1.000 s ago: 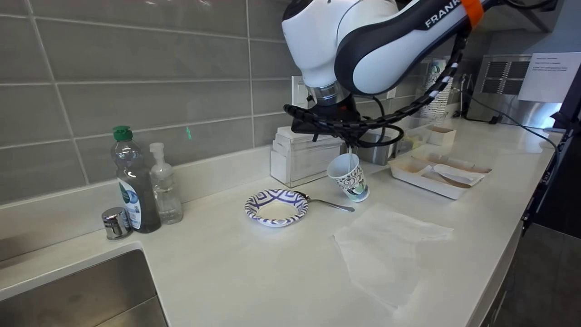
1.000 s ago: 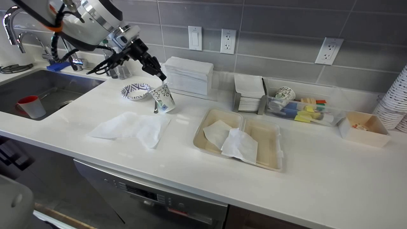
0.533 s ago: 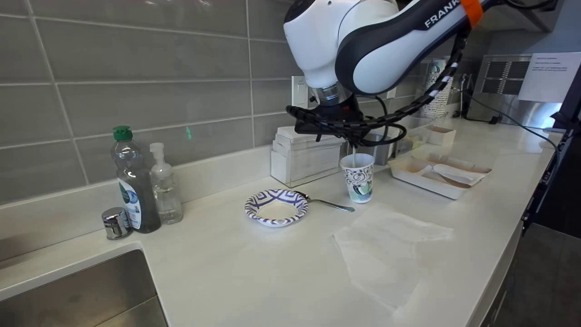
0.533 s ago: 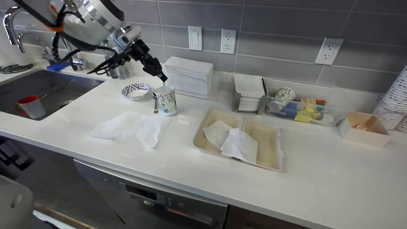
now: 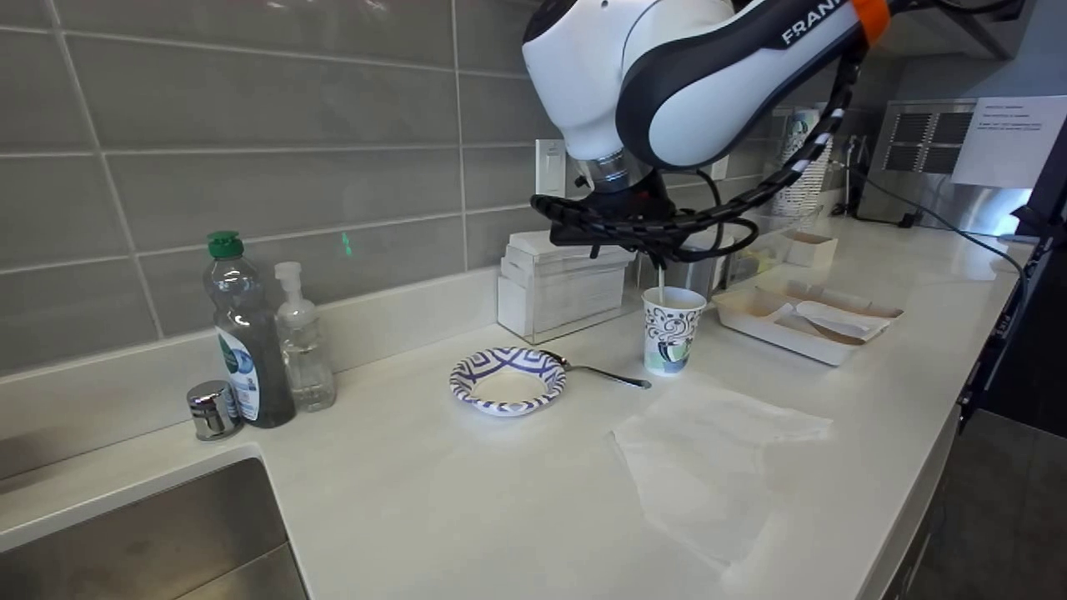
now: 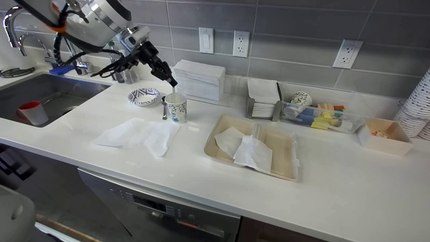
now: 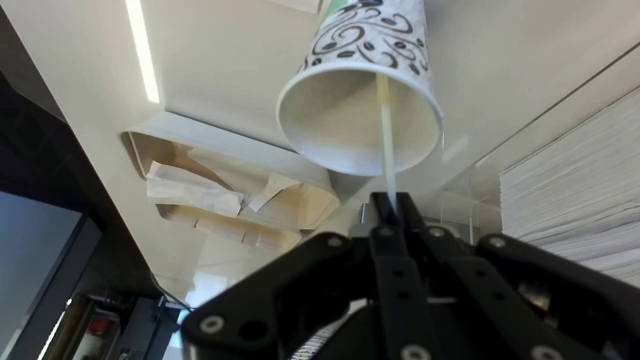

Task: Use the spoon to stir in the cup

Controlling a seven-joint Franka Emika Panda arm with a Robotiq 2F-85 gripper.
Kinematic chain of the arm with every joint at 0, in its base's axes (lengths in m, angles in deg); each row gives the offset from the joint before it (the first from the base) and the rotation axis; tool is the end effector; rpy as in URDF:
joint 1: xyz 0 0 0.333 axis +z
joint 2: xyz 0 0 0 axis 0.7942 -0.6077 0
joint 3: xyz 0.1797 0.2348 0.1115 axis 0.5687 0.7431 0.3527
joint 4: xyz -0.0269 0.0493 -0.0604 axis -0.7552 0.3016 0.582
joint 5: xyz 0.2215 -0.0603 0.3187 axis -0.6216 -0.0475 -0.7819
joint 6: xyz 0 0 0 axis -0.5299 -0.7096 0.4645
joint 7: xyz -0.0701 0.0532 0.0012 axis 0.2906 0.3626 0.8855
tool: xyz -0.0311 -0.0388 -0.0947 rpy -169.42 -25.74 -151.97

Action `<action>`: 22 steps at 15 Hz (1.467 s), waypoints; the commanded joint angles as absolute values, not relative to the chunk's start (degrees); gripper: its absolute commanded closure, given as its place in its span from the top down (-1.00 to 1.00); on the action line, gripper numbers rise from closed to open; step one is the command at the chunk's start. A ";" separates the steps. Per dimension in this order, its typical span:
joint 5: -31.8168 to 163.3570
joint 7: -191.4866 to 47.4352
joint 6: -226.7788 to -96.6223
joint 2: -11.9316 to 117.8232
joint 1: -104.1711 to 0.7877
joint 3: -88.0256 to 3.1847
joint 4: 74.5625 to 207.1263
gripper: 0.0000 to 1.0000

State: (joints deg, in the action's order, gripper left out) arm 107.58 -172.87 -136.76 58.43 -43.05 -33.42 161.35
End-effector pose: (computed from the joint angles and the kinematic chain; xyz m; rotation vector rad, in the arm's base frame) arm 0.5704 0.0948 0.3733 2.0765 -1.4474 0.6246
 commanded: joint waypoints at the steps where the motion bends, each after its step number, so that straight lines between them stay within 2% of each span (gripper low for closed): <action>1: 106.65 -172.04 -134.81 59.76 -43.04 -33.43 162.76 -0.98; 10: 110.16 -176.23 -134.19 59.40 -43.11 -34.09 163.91 -0.98; 22: 113.87 -182.21 -143.04 59.07 -43.43 -33.97 166.10 -0.98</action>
